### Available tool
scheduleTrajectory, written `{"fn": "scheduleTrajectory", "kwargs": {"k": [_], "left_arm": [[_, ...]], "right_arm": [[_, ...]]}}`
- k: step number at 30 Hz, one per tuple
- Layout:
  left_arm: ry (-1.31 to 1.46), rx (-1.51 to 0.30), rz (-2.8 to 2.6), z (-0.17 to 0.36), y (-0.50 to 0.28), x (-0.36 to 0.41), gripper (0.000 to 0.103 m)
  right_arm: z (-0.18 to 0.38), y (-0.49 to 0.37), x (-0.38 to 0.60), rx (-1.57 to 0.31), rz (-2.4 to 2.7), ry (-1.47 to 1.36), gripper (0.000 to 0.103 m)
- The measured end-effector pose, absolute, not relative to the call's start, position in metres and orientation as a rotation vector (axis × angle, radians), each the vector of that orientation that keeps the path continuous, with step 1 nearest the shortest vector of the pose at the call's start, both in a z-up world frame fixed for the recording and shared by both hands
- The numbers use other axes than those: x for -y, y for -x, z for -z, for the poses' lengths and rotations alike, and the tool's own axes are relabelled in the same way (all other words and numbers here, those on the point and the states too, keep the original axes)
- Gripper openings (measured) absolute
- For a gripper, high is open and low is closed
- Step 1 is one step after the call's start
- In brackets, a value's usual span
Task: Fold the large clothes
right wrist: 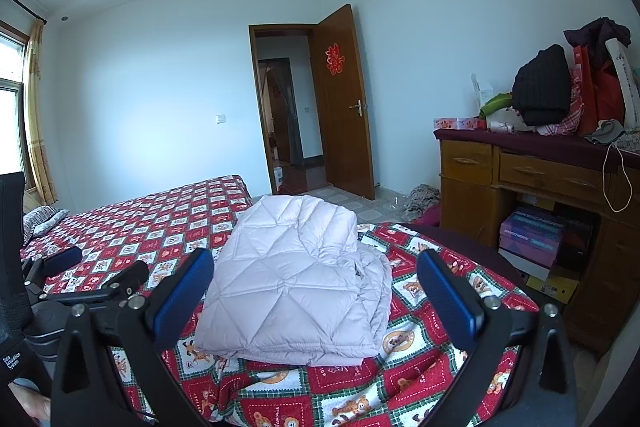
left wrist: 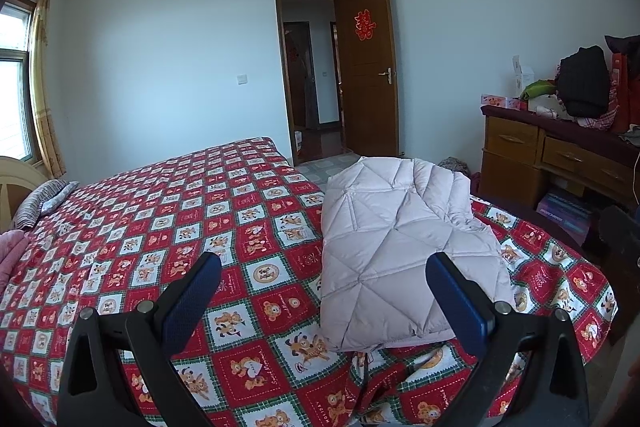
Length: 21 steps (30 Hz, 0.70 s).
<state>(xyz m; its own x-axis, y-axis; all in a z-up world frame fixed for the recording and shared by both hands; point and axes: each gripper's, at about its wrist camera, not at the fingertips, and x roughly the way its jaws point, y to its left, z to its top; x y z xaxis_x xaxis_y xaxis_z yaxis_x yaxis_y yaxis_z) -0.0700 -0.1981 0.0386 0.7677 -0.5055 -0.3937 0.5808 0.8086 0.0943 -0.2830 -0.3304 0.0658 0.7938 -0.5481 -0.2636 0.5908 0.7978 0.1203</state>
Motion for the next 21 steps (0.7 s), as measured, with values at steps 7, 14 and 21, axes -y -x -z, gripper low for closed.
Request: {"fn": "scheduleTrajectory", "kwargs": {"k": [7,14,21], "left_arm": [[-0.221,-0.352,0.572,-0.04,0.0694,0.1988,0.102],[-0.233,-0.327,0.539,-0.04,0.0671,0.1989,0.102],[-0.203,-0.376,0.604,-0.0372,0.0617,0.1972,0.102]], "right_arm": [[-0.0645,0.283,0.3299,-0.216,0.62,-0.202,0.103],[-0.0643,0.2836,0.3297,-0.217,0.621,-0.203,0.103],[-0.063,0.2832,0.3268,-0.222,0.622,-0.199,0.103]]}}
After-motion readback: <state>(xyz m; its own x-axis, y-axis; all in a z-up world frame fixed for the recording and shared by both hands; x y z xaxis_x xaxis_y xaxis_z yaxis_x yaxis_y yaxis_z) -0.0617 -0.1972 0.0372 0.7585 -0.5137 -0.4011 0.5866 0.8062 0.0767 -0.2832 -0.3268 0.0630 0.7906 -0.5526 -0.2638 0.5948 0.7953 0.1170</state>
